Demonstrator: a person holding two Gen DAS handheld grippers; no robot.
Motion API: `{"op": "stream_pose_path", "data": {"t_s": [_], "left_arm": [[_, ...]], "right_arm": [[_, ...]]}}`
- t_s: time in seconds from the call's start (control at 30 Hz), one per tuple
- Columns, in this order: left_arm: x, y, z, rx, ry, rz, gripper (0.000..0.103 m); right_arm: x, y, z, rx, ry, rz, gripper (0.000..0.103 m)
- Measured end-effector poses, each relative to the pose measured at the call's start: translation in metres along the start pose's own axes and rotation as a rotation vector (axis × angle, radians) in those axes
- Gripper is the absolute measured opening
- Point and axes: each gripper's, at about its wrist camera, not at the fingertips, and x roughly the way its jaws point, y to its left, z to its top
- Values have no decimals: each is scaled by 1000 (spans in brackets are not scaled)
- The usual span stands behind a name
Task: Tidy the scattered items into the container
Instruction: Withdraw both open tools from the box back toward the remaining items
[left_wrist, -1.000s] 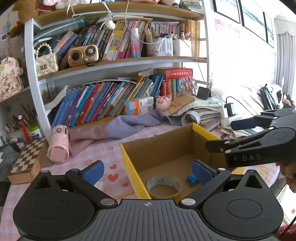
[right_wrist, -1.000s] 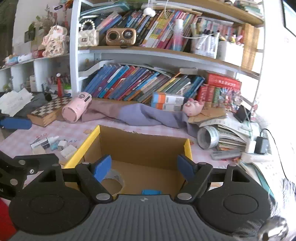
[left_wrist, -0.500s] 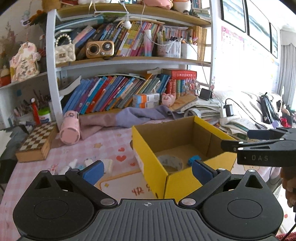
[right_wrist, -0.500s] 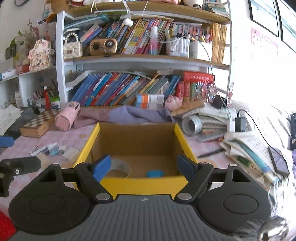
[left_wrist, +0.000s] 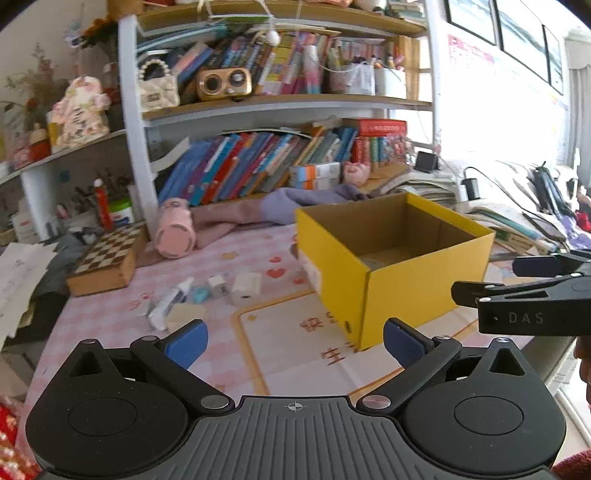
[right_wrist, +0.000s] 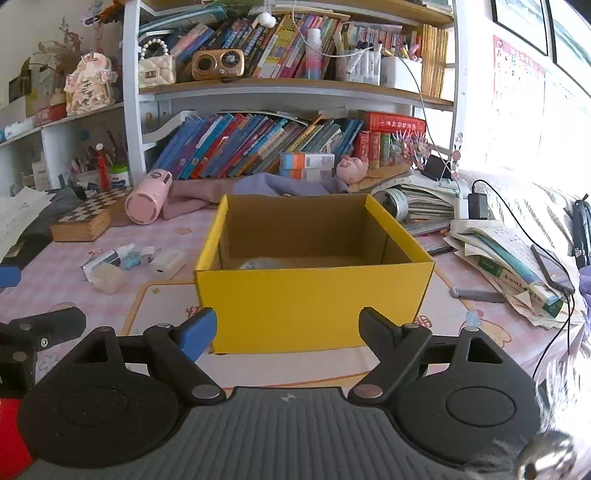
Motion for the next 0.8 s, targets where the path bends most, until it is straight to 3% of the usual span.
{"op": "stream_pose_path", "data": {"t_s": [0.3,0.5,0.8], "left_arm": [[-10,17,-17,-19,23,54,102],[-10,26,-24,-29,56,76,102],[-10,45,-35,-72,109,111,102]], "right_arm": [[1,35,-13,-49,47,21,84],[5,50,-15,-56,96,115,84],[13,69,-14,-79,169,181,83]]}}
